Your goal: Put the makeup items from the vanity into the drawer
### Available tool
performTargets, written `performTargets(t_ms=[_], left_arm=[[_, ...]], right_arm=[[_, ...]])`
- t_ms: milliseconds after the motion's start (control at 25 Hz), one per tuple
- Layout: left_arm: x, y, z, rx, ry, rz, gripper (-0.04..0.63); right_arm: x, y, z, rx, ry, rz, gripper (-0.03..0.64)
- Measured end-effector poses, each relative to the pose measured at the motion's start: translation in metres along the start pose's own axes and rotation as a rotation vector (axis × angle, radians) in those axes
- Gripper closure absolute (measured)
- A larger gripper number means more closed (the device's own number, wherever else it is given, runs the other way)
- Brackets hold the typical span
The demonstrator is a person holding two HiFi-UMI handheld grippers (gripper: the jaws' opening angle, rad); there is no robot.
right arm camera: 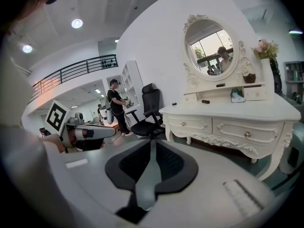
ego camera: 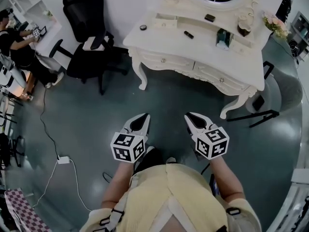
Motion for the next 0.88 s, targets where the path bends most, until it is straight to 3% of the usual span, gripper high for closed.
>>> performTargets(t_ms=[240, 480, 880], left_arm=[[-0.008, 0.018, -0.007, 0.011, 0.004, 0.005, 0.595], [-0.02, 0.06, -0.021, 0.073, -0.001, 0.018, 0.594], [-0.056, 0.129, -0.073, 0.093, 0.028, -0.012, 0.594]], right_arm=[[-0.013, 0.02, 0.007, 0.007, -0.016, 0.018, 0.57], [-0.028, 0.052, 0.015, 0.0, -0.065, 0.014, 0.537], [-0.06, 0.126, 0.047, 0.001, -0.071, -0.017, 0.494]])
Point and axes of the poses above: the fingertips, and each gripper's own axes: y forward along the fingers, z to its right, x out of its underside, the point moved 4 cm from there along -y, backward along the fingers, and after that the axes turned 9 degrees about z, right-handed, at the moved point
